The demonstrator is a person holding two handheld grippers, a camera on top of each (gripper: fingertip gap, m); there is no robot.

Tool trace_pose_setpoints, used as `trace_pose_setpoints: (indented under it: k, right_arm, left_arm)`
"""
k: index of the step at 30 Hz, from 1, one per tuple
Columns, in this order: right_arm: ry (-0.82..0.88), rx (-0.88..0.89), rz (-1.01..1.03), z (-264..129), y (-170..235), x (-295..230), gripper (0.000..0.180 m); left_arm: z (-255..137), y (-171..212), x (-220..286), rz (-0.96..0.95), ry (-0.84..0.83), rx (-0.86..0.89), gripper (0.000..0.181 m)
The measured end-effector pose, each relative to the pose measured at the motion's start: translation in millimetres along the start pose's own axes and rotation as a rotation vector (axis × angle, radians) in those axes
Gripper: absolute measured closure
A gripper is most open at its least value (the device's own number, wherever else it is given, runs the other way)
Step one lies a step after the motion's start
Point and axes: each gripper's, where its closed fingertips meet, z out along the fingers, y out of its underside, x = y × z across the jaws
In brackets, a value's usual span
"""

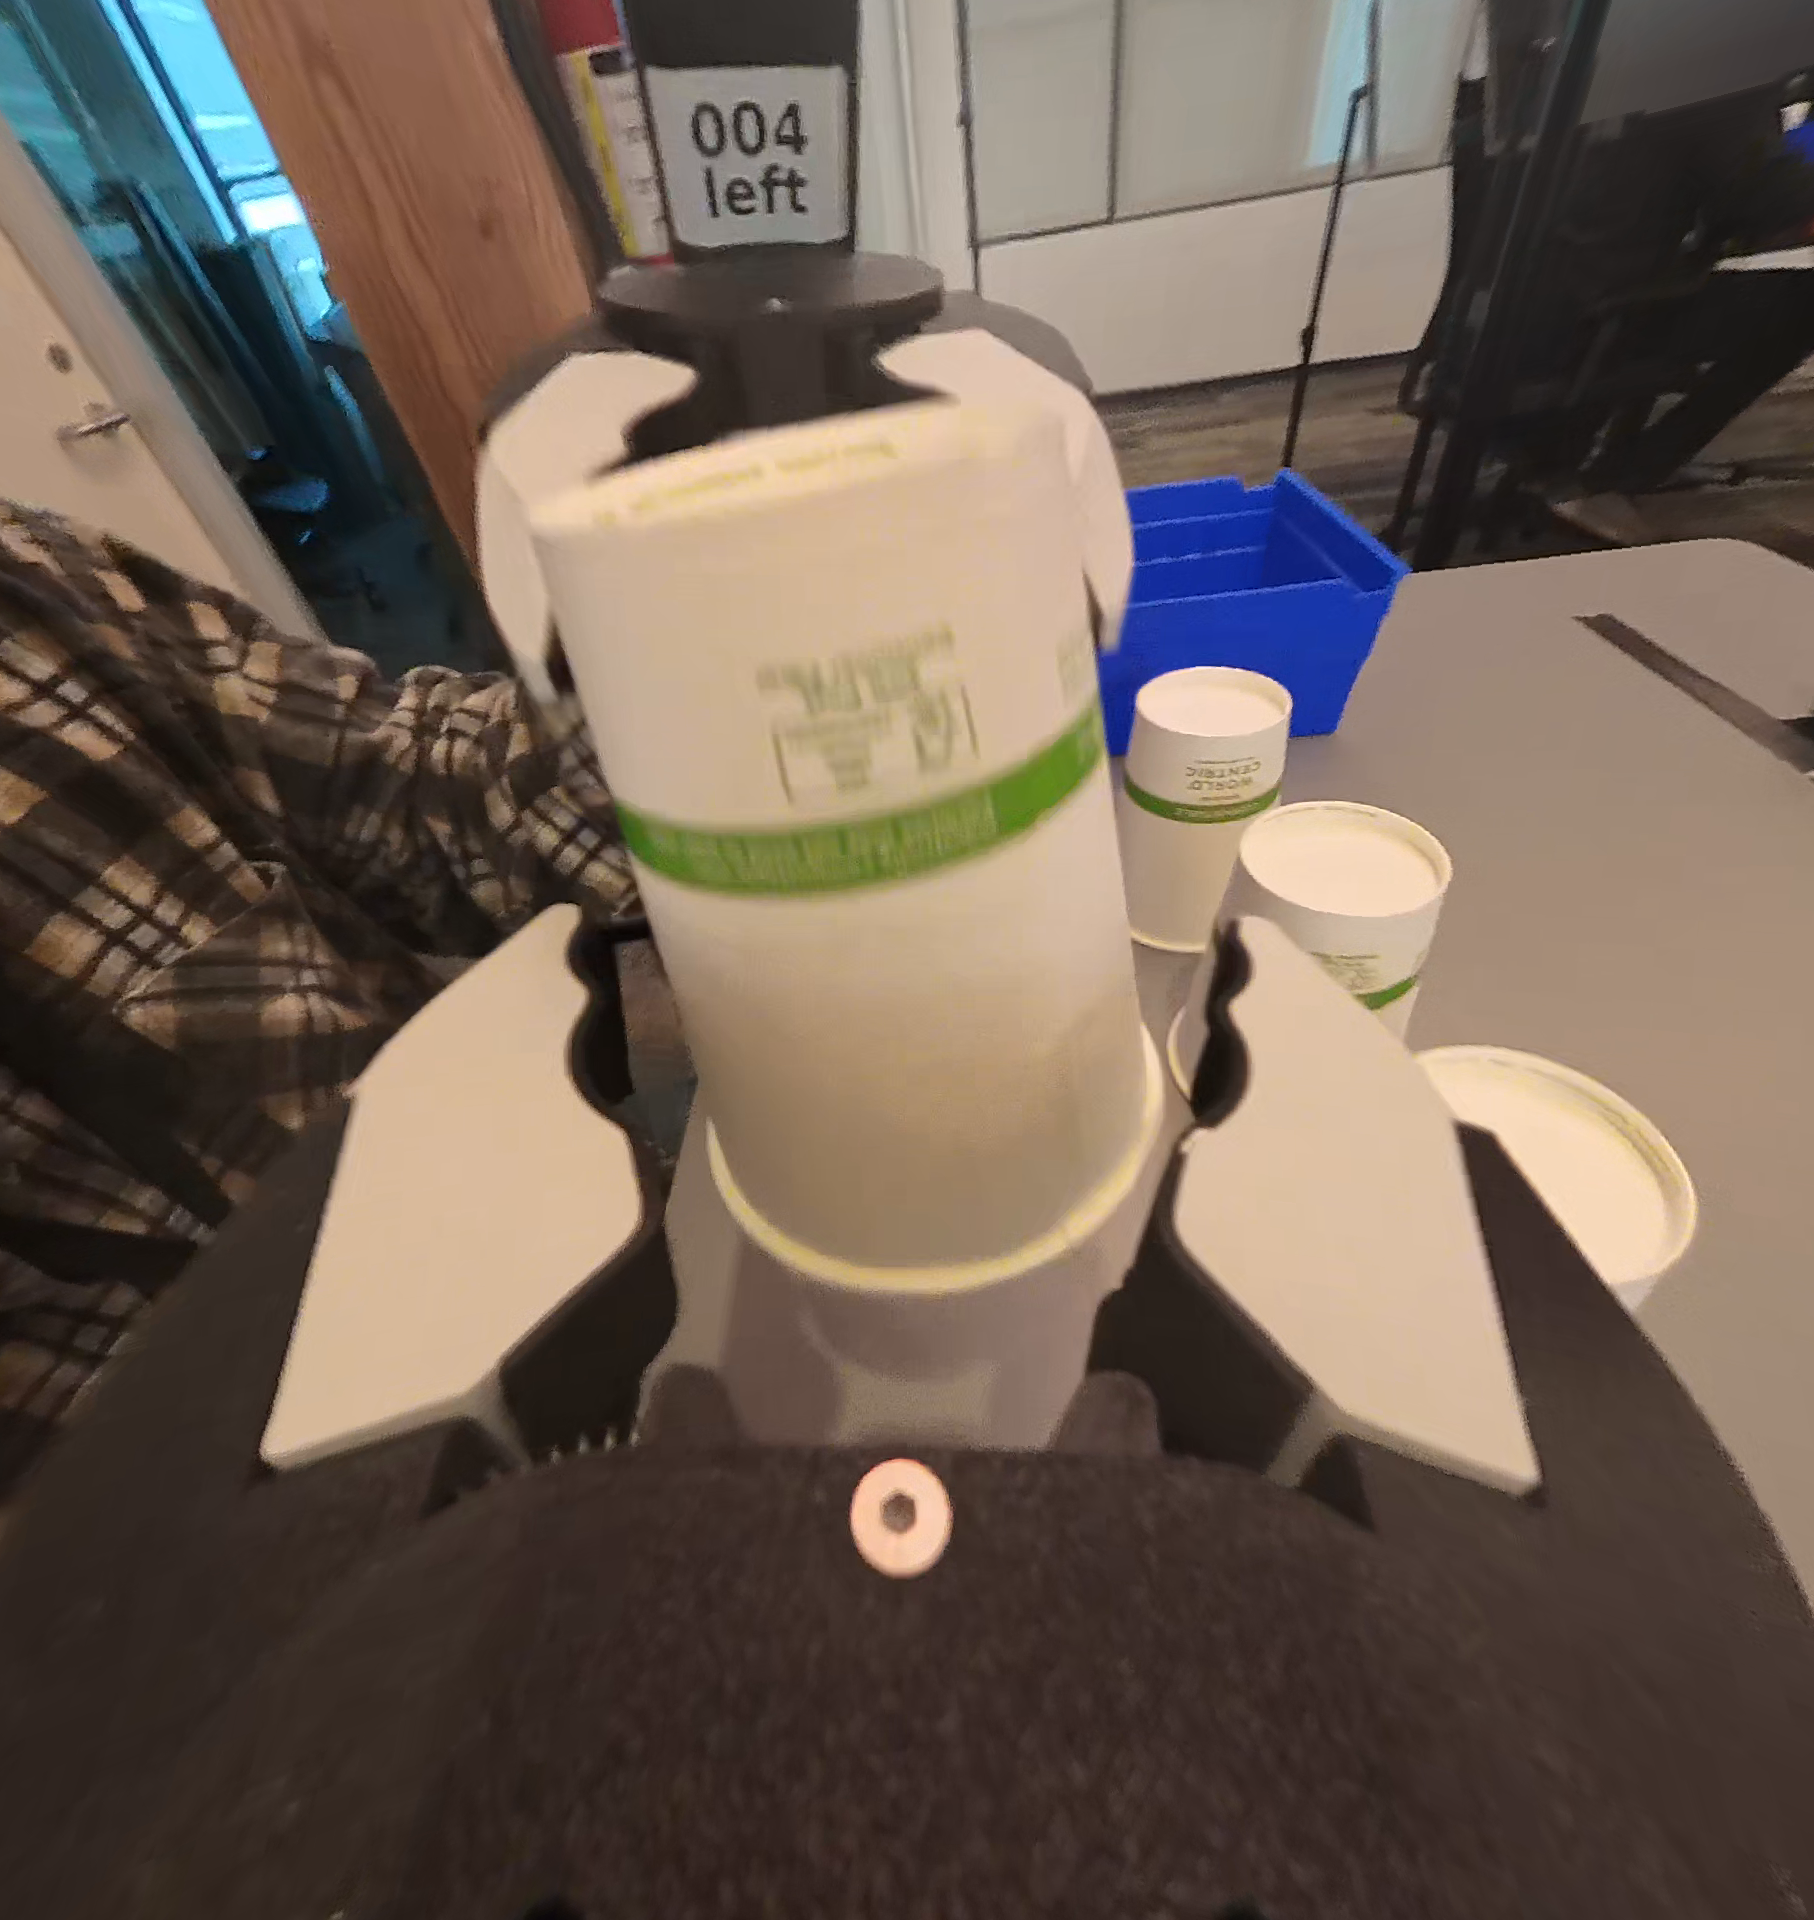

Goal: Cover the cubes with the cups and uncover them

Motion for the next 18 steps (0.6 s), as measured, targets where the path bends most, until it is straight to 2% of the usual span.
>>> trace_pose_setpoints:
  k: [4,8,11,13,15,18]
  right_arm:
    - [0.028,0.062,0.059,0,13,3,0.062]
    - [0.002,0.053,0.078,6,25,-1,0.078]
    - [0.013,0.052,0.081,5,25,0,0.08]
    - [0.023,0.067,0.094,2,25,2,0.08]
    - [0.021,0.093,0.117,-1,22,3,0.08]
    - [0.016,0.069,0.115,0,25,1,0.08]
  left_arm:
    - [-1,-6,1,0.004,0.008,0.035,0.111]
    - [2,-10,6,0.0,0.033,0.081,0.111]
    - [3,-10,5,-0.002,0.036,0.092,0.111]
    - [3,-5,1,-0.007,0.018,0.067,0.109]
    - [6,5,-6,0.013,-0.037,0.007,0.096]
    - [15,12,-5,0.028,-0.046,-0.041,0.094]
